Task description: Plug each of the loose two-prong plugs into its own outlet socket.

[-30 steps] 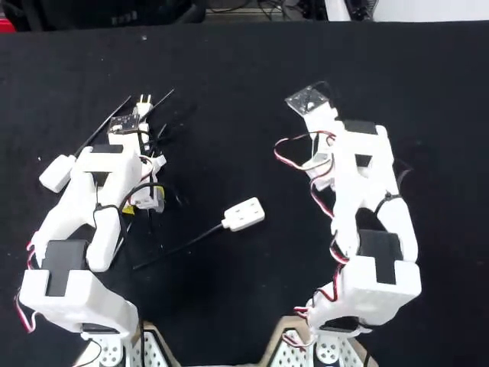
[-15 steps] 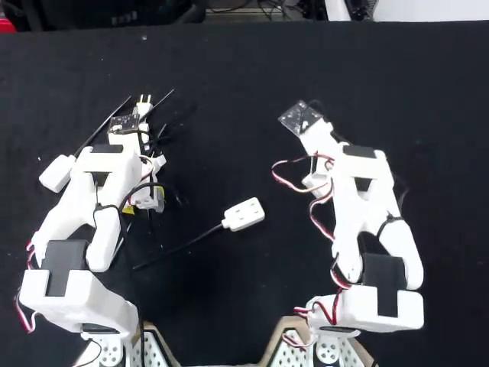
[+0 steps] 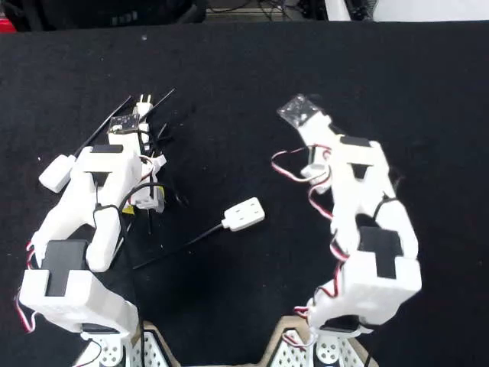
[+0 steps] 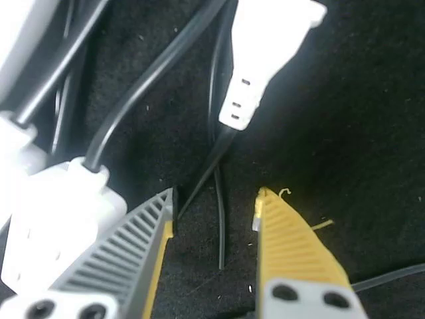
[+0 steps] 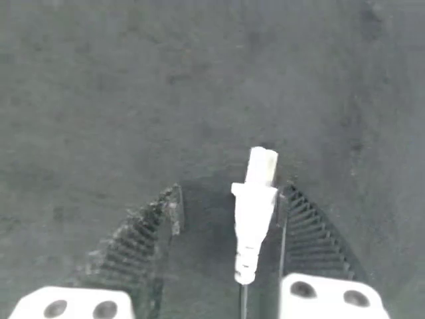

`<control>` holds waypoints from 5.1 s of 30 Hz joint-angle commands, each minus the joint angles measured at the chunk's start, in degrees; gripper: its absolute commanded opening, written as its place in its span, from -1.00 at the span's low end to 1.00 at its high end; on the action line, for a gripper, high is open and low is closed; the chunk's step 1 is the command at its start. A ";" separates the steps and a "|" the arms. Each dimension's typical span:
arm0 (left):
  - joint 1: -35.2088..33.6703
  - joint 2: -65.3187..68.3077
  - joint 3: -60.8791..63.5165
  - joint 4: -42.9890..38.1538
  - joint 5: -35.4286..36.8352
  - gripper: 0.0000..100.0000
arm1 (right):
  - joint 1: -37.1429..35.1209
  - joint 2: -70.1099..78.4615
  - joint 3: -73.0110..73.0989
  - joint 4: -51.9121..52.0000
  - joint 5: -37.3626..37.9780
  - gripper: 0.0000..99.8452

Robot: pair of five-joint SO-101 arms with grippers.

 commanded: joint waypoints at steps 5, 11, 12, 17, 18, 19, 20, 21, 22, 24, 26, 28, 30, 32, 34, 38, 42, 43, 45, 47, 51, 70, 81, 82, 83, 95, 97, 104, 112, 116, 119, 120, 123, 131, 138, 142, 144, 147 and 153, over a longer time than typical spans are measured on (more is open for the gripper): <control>-0.40 -0.44 -0.22 -1.76 0.62 -0.60 | 2.99 3.74 -6.55 -0.97 1.23 -0.57; -2.68 -0.53 -0.40 -1.76 0.79 -0.60 | 5.36 6.02 -10.33 -0.97 1.23 -0.75; -3.38 -0.53 -0.48 -1.76 0.79 -0.60 | 6.15 6.02 -10.77 -0.97 1.23 -0.77; -4.97 -0.53 -0.66 -1.76 0.79 -0.60 | 9.32 4.79 -11.38 -0.09 0.88 -0.77; -4.79 -0.53 -0.66 -1.76 0.79 -0.60 | 9.32 4.00 -10.59 1.05 0.88 -0.77; -4.70 -0.53 -0.66 -1.76 0.79 -0.60 | 8.97 2.95 -9.45 2.29 0.88 -0.78; -4.53 -0.53 -0.66 -1.76 0.79 -0.60 | 8.18 1.63 -8.22 3.96 0.88 -0.79; -4.53 -0.53 -0.66 -1.76 0.88 -0.60 | 7.12 -0.04 -6.73 5.45 0.88 -0.82; -4.53 -0.53 -0.66 -1.76 0.88 -0.60 | 5.89 -1.89 -4.97 6.77 0.88 -0.85; -4.62 -0.53 -0.66 -1.76 0.88 -0.60 | 2.90 -6.20 -0.66 8.44 0.88 -0.85; -4.70 -0.53 -0.66 -1.76 0.88 -0.60 | -0.35 -10.59 4.70 8.44 -0.26 -0.80; -4.70 -0.53 -0.66 -1.76 0.88 -0.60 | -3.96 -14.90 9.19 8.26 -2.46 -0.74; -4.70 -0.53 -0.66 -1.76 0.88 -0.60 | -7.12 -18.33 12.00 8.26 -3.87 -0.69; -4.70 -0.53 -0.57 -1.76 0.88 -0.60 | -9.58 -20.53 13.85 7.30 -4.92 -0.65; -4.62 -0.53 -0.48 -1.76 0.88 -0.60 | -10.73 -21.05 14.37 6.68 -5.89 -0.61; -4.79 -0.53 -0.40 -1.58 0.88 -0.60 | -10.20 -21.67 14.37 7.74 -5.89 -0.60; -4.88 -0.53 -0.40 -1.49 0.88 -0.60 | -10.11 -24.57 14.73 13.80 -5.45 -0.60; -4.88 -0.53 -0.40 -1.49 0.88 -0.60 | -9.93 -25.89 14.81 14.95 -5.36 -0.60; -4.79 -0.53 -0.40 -1.58 0.88 -0.60 | -9.85 -28.53 15.87 16.09 -4.40 -0.60; -4.79 -0.53 -0.40 -1.58 0.88 -0.60 | -10.11 -30.64 18.59 16.09 -3.16 -0.60; -4.88 -0.53 -0.40 -1.58 0.88 -0.60 | -9.85 -32.31 23.96 12.75 -2.73 -0.60; -4.97 -0.18 -0.31 -1.49 0.88 -0.60 | -8.35 -32.31 30.20 0.18 3.34 -0.60; -4.97 -0.18 -0.31 -1.49 0.88 -0.60 | -2.37 -18.15 21.85 -0.97 4.22 -0.60; -4.97 -0.18 -0.31 -1.49 0.88 -0.60 | -2.20 -17.80 21.14 -0.62 4.40 -0.60; -4.97 -0.18 -0.31 -1.49 0.88 -0.60 | -2.11 -17.80 20.79 -0.70 4.40 -0.60; -4.97 -0.18 -0.40 -1.49 0.88 -0.60 | 2.46 -17.19 15.16 -3.87 6.51 -0.67; -4.97 -0.26 -0.40 -1.49 0.88 -0.60 | 2.55 -17.19 14.99 -4.04 6.51 -0.67; -4.97 -0.26 -0.40 -1.49 0.88 -0.60 | 2.20 -16.84 16.22 -3.87 6.42 -0.67; -4.97 -0.35 -0.40 -1.41 0.88 -0.60 | 2.55 -11.21 14.11 -3.87 6.42 -0.68; -4.97 -0.35 -0.31 -1.41 0.88 -0.60 | 2.55 -11.56 12.62 -3.87 2.81 -0.97; -4.97 -0.44 -0.31 -1.41 0.88 -0.60 | 2.46 -14.73 12.18 -2.02 -2.37 -0.99; -4.97 -0.53 -0.31 -1.41 0.88 -0.60 | 2.20 -16.31 12.18 -0.09 -2.37 -0.98; -4.88 -0.97 0.31 -0.44 0.97 -0.60 | 1.05 -22.64 12.09 7.30 -2.64 -0.98; -4.35 -18.37 9.63 -2.20 0.97 -0.60 | -5.89 -46.55 13.14 16.88 -3.08 -0.98; -4.44 -39.38 24.04 -10.37 0.97 -0.60 | -21.10 -57.89 22.99 10.37 -12.66 -0.98; -4.44 -48.26 28.53 -11.16 1.05 -0.60 | -28.92 -61.49 30.99 1.49 -18.99 -0.98; -4.44 -51.52 30.20 -11.25 1.05 -0.60 | -31.82 -65.19 36.26 -3.34 -19.43 -0.98; -4.44 -55.82 32.40 -10.99 1.67 -0.60 | -34.81 -73.36 45.93 -10.37 -19.34 -0.98; -2.68 -62.86 34.24 -10.81 6.59 -0.61 | -39.21 -87.60 60.53 -19.08 -19.69 -0.98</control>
